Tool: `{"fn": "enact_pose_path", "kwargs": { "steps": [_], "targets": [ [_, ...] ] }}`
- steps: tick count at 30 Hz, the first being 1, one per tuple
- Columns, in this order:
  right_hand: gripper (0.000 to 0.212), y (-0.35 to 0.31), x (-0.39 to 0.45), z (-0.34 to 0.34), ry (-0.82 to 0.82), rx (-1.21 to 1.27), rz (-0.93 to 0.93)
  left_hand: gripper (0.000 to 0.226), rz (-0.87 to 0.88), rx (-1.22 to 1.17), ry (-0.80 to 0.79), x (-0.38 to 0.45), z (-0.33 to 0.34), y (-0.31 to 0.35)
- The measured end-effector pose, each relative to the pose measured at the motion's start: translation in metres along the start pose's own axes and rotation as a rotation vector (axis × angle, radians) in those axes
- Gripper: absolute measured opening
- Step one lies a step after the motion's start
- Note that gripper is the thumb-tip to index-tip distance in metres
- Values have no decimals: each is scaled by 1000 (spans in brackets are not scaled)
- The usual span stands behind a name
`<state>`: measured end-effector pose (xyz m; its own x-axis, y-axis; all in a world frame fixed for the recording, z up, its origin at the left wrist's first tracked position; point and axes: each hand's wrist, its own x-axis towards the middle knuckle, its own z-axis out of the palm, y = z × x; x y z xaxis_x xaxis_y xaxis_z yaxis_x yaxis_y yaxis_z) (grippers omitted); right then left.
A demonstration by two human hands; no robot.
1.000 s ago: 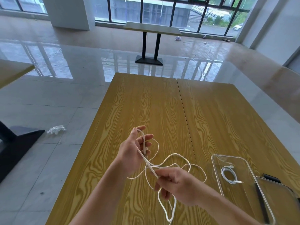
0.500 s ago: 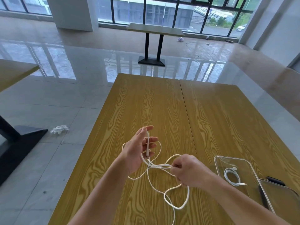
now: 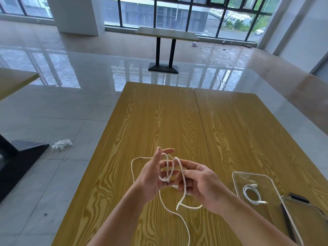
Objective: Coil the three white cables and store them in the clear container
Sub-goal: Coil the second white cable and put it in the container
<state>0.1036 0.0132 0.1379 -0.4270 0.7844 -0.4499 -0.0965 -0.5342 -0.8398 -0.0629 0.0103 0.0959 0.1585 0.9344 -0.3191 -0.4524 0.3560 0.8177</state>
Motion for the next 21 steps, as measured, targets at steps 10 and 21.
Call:
{"fn": "enact_pose_path", "kwargs": {
  "steps": [10, 21],
  "targets": [
    [19, 7, 0, 7, 128, -344, -220, 35, 19, 0, -60, 3, 7, -3],
    [8, 20, 0, 14, 158, -419, -279, 32, 52, -93, 86, 3, 8, -11]
  ]
}}
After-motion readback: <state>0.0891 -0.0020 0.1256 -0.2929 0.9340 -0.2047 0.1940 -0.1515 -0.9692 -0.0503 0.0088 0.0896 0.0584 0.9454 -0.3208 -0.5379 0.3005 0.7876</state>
